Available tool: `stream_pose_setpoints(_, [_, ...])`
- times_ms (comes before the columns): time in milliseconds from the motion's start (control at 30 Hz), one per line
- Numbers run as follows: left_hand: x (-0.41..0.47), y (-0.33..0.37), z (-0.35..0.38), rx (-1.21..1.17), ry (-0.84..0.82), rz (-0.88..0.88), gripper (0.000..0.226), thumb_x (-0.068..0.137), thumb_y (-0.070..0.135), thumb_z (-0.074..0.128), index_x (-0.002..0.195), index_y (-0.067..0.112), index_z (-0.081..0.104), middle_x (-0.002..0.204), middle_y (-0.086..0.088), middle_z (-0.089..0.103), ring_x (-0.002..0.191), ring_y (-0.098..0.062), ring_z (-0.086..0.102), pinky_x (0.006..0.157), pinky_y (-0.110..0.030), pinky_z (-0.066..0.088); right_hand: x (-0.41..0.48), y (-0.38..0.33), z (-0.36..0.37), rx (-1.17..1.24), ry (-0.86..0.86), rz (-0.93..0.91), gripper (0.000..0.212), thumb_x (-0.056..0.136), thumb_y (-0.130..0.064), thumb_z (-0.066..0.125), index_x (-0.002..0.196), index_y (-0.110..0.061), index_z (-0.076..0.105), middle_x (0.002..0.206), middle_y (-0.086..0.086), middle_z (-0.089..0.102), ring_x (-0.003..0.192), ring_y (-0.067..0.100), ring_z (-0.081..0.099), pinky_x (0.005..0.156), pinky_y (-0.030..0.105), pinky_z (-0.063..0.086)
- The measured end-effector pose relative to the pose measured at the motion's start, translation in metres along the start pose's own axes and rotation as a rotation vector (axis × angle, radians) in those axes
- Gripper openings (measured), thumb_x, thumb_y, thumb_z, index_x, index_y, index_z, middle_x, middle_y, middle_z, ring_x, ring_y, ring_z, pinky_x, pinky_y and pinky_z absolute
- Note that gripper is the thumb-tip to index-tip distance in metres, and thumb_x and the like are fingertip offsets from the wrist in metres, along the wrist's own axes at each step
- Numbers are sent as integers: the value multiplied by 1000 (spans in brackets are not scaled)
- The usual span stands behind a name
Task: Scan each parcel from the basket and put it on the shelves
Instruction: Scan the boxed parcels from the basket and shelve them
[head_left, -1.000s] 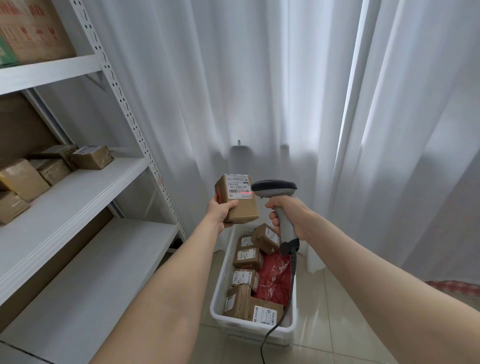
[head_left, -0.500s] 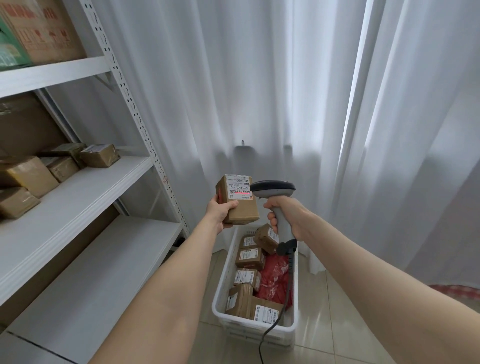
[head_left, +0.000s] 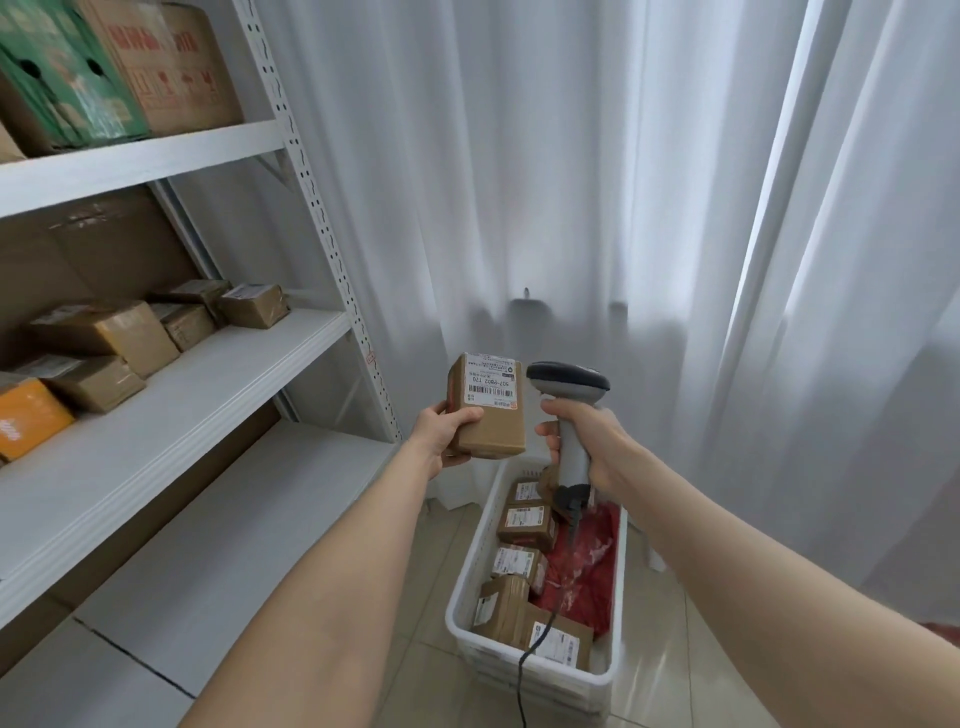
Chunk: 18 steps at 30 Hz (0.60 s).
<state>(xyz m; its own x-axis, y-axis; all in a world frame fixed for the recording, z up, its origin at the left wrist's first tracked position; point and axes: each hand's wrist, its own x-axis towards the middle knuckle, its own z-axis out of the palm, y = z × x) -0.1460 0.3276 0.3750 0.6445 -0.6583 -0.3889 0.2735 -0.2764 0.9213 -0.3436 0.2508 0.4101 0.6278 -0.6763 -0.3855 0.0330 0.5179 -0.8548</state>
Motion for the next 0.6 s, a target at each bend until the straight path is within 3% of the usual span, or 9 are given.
stream_pose_setpoints(200, [-21, 31, -71, 135, -18, -82, 28, 82, 27, 63, 109, 21, 61, 103, -5, 63, 96, -22, 56, 94, -46, 44, 28, 11, 39, 67, 133, -27, 32, 81, -26, 78, 101, -9, 60, 91, 6, 58, 79, 19, 56, 65, 30, 51])
stream_pose_setpoints(300, [-30, 46, -114, 133, -121, -110, 28, 85, 24, 60, 112, 18, 60, 111, -8, 63, 100, -23, 60, 94, -44, 49, 40, 19, 62, 78, 103, 19, 56, 77, -36, 81, 117, -11, 51, 106, 10, 59, 94, 25, 60, 73, 34, 54])
stream_pose_setpoints(400, [-35, 61, -150, 132, -188, -160, 34, 78, 25, 64, 111, 16, 61, 107, -8, 67, 98, -23, 62, 84, -40, 53, 49, 28, 91, 34, -21, 98, 78, 67, -47, 82, 128, -13, 48, 117, 15, 62, 103, 30, 63, 82, 39, 56])
stream_pose_setpoints(500, [-33, 70, -180, 201, -203, -190, 32, 78, 27, 65, 109, 17, 62, 105, -8, 69, 97, -22, 64, 84, -38, 54, 59, 37, 126, 3, -178, 220, 85, 49, -55, 82, 120, -16, 58, 107, 13, 72, 87, 27, 71, 69, 35, 59])
stream_pose_setpoints(600, [-26, 76, -210, 283, -144, -208, 57, 66, 33, 69, 120, 16, 58, 124, -14, 60, 109, -27, 58, 92, -40, 51, 70, 47, 163, -48, -273, 307, 77, 46, -56, 84, 110, -18, 64, 92, 7, 77, 65, 21, 73, 53, 30, 57])
